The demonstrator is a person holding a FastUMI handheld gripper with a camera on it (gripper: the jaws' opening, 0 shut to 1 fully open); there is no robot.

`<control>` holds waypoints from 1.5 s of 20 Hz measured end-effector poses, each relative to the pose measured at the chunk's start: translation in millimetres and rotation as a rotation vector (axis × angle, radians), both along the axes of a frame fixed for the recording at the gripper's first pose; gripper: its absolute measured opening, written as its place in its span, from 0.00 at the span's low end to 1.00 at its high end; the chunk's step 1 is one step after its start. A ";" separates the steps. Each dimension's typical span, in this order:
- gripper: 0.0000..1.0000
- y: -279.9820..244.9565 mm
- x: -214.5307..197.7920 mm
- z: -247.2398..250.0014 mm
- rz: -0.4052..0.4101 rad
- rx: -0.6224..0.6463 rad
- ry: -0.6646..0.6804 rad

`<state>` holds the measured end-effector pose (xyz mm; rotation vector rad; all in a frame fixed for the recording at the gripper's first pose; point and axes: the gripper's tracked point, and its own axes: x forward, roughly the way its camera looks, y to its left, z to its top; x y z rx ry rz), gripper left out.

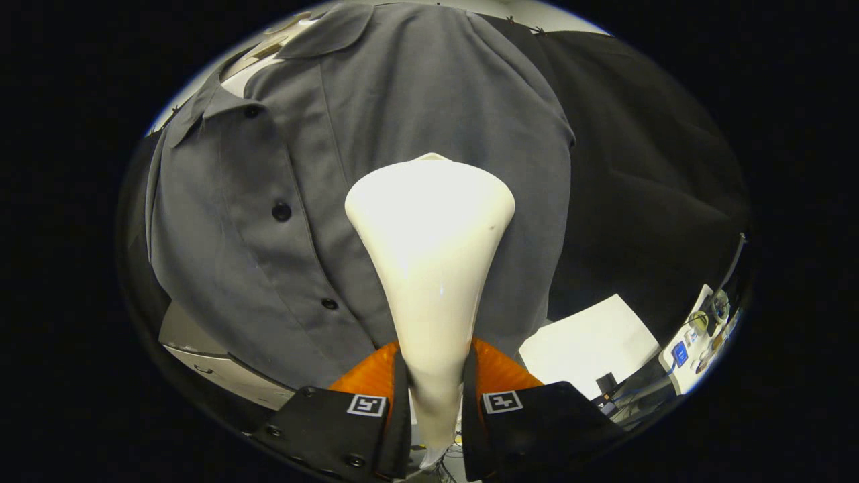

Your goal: Iron the clothes twice with a garment steamer, once on the left side and once on the right side.

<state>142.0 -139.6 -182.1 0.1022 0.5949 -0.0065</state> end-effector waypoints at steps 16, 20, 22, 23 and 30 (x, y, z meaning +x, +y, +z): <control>0.39 -24.6 -24.3 -114.8 -0.017 0.010 0.197; 0.39 -28.3 -32.7 -139.0 -0.020 0.008 0.246; 0.39 -29.8 -37.9 -152.8 -0.024 0.005 0.271; 0.39 -33.1 -39.8 -159.8 -0.026 0.004 0.282; 0.39 -40.5 -50.2 -195.1 -0.039 -0.002 0.348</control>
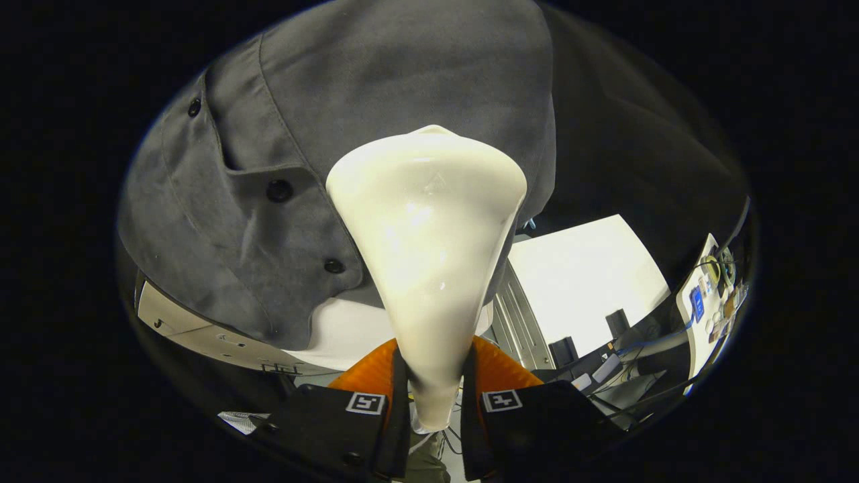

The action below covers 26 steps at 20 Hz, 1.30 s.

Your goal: Iron the clothes twice with a garment steamer, once on the left side and once on the right side.

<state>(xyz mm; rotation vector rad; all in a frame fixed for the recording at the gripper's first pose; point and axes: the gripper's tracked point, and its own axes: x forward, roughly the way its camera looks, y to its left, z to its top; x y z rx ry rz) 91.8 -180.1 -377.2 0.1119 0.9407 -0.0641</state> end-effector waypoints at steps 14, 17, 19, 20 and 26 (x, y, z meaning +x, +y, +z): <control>0.39 -6.3 -34.1 -62.8 -0.051 0.006 0.140; 0.39 -3.8 -41.0 -67.7 -0.064 0.007 0.148; 0.39 -2.1 -41.9 -64.1 -0.083 0.009 0.133; 0.39 0.2 -41.6 -58.3 -0.092 0.011 0.121; 0.39 7.5 -42.9 -5.7 -0.105 0.015 0.027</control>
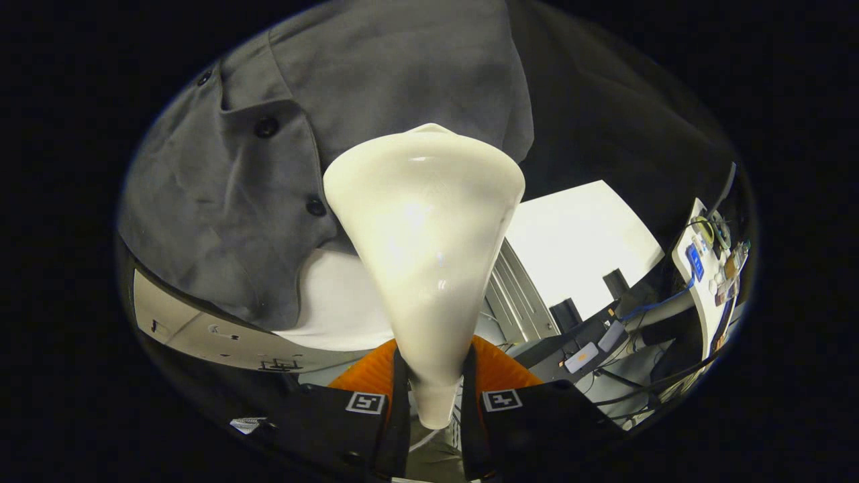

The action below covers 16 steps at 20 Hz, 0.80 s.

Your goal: Iron the clothes twice with a garment steamer, once on the left side and once on the right side.

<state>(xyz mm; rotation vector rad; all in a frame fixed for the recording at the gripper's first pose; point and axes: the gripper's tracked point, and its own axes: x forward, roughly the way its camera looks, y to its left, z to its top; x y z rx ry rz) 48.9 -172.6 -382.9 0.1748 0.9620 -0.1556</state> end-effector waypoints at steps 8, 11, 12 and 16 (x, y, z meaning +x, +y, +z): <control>0.39 1.3 9.0 110.3 -0.020 -0.020 -0.208; 0.39 7.1 18.0 159.2 -0.008 -0.031 -0.299; 0.38 9.9 20.0 174.6 -0.003 -0.034 -0.328; 0.38 23.6 27.9 234.9 0.019 -0.071 -0.447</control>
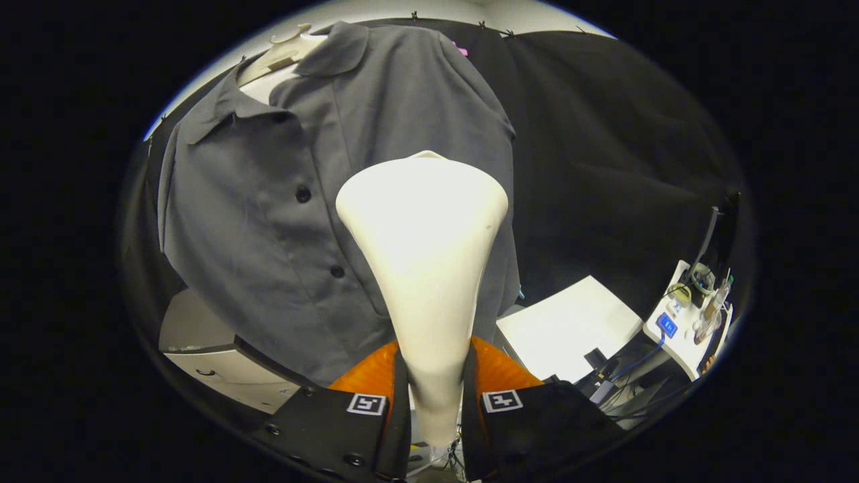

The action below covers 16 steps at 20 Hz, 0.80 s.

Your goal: Iron the clothes twice with a garment steamer, once on the left side and once on the right side.

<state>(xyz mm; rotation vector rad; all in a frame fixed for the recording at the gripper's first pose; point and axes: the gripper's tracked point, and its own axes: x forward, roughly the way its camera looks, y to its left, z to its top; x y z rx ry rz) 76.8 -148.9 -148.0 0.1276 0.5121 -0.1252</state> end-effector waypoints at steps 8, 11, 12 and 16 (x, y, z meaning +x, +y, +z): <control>0.38 72.2 -1.5 114.0 0.116 -0.042 -0.235; 0.38 97.0 -5.0 143.8 0.149 -0.041 -0.306; 0.38 103.9 -8.7 150.7 0.155 -0.037 -0.322; 0.38 126.0 -24.9 153.5 0.180 -0.052 -0.356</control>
